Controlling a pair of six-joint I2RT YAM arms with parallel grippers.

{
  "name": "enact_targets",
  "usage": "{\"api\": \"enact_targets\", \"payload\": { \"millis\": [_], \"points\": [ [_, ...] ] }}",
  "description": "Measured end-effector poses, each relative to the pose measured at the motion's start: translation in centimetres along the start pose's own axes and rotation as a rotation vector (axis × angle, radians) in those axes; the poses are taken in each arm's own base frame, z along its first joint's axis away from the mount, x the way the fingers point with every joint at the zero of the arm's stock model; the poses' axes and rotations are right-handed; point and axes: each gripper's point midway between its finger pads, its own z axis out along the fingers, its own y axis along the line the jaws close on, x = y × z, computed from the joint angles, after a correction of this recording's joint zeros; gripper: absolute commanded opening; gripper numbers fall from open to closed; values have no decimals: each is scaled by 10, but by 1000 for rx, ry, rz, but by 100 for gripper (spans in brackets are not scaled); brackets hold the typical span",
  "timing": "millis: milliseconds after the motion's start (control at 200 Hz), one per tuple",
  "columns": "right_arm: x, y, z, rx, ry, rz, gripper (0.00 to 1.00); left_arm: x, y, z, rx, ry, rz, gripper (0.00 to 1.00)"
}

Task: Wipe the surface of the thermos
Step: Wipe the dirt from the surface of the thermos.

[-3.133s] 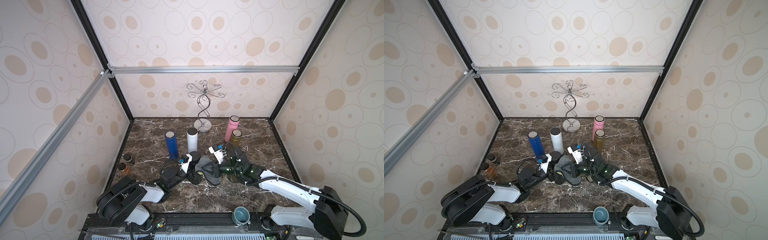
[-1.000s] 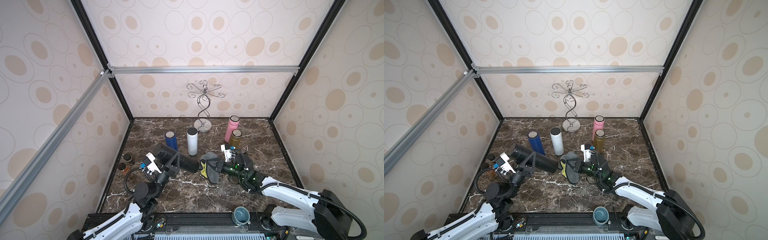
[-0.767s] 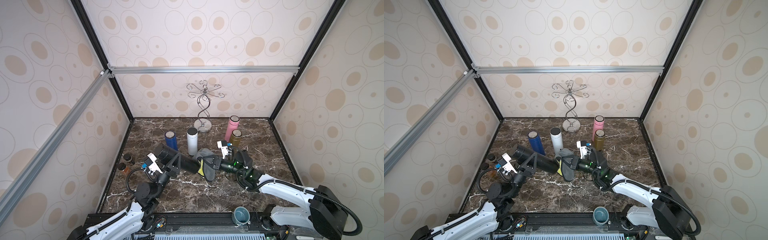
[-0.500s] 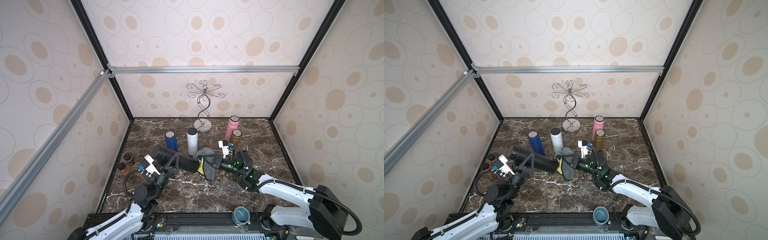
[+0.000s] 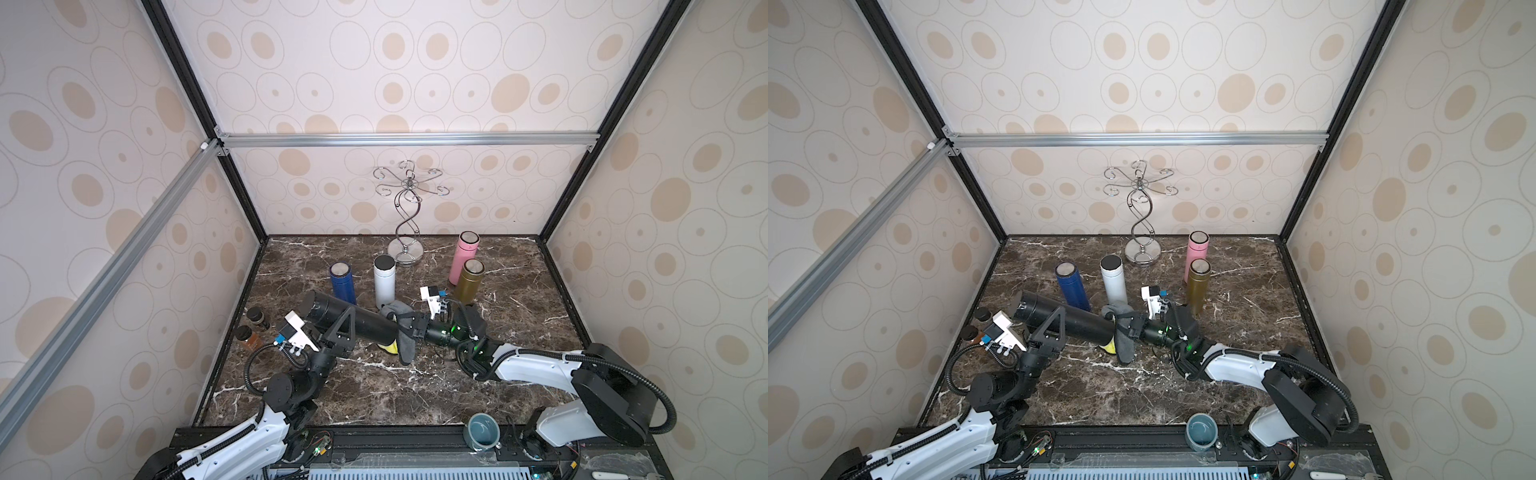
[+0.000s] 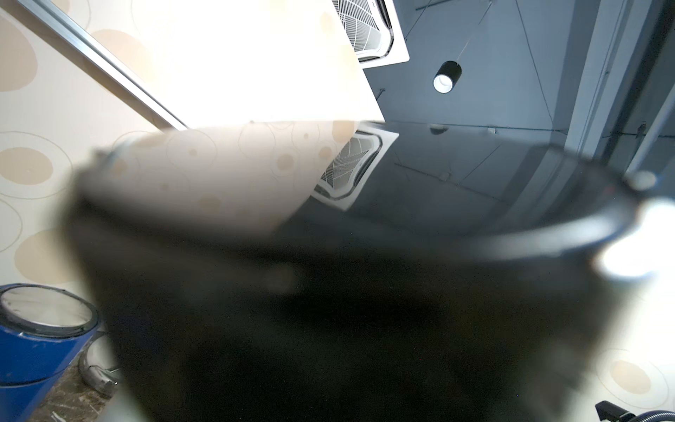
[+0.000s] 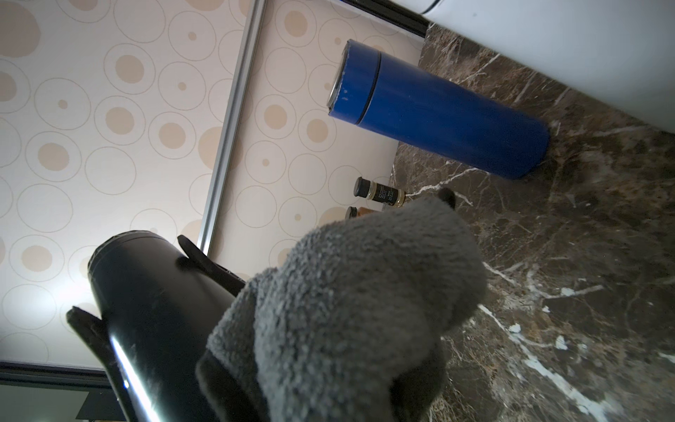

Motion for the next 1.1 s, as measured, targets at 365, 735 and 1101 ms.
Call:
{"api": "enact_targets", "payload": {
  "millis": [365,735,1101],
  "points": [
    [5,11,5,-19,26,-2,0,-11,-5,1,11,-47,48,0],
    [11,25,-18,-16,21,-12,0,-12,-1,0,-18,-45,116,0],
    [32,17,-34,-15,49,-8,0,8,14,2,-70,22,168,0]
  ]
}}
